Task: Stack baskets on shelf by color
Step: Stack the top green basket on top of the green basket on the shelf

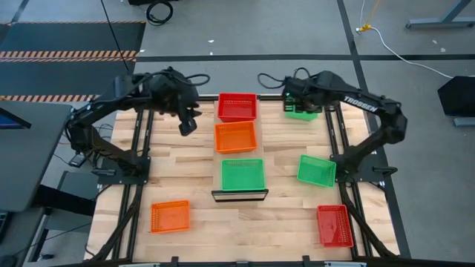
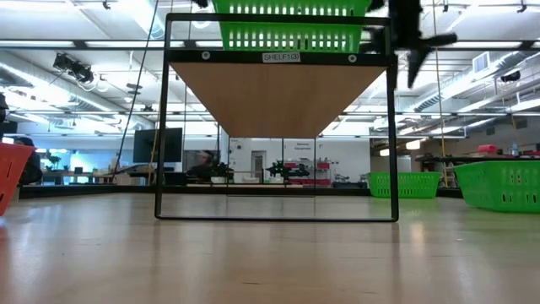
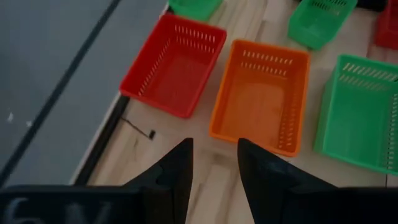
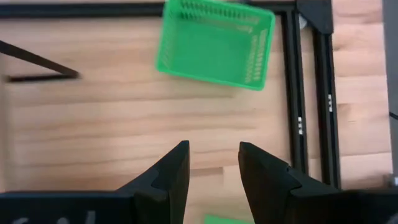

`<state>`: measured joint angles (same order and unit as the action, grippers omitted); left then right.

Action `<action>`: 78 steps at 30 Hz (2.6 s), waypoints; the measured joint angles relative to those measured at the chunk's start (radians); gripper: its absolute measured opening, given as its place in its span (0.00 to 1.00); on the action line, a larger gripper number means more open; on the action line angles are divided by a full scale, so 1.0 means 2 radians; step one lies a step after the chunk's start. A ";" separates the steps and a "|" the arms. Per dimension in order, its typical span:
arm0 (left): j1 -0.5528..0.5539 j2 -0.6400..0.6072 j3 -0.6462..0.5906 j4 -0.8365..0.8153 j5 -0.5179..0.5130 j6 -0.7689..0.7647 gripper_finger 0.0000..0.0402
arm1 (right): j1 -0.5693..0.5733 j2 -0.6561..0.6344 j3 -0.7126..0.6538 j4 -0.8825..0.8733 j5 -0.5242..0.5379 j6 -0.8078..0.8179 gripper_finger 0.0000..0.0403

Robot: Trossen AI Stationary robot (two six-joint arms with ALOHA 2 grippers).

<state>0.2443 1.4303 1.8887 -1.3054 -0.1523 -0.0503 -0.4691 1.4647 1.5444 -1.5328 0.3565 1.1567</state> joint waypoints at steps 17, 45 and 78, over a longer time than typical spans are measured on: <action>-0.045 -0.019 -0.033 0.007 -0.006 -0.136 0.33 | -0.254 -0.046 -0.239 0.232 -0.124 -0.246 0.35; -0.090 -0.029 -0.032 -0.007 -0.063 -0.193 0.33 | -0.215 0.010 -0.252 0.362 -0.181 -0.458 0.35; -0.131 -0.029 -0.032 -0.013 -0.064 -0.258 0.33 | -0.175 0.121 -0.251 0.347 -0.108 -0.698 0.33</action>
<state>-0.0176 1.3724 1.8240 -1.3323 -0.2798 -0.5663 -0.8200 1.7070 1.0417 -0.8382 0.1414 -0.2386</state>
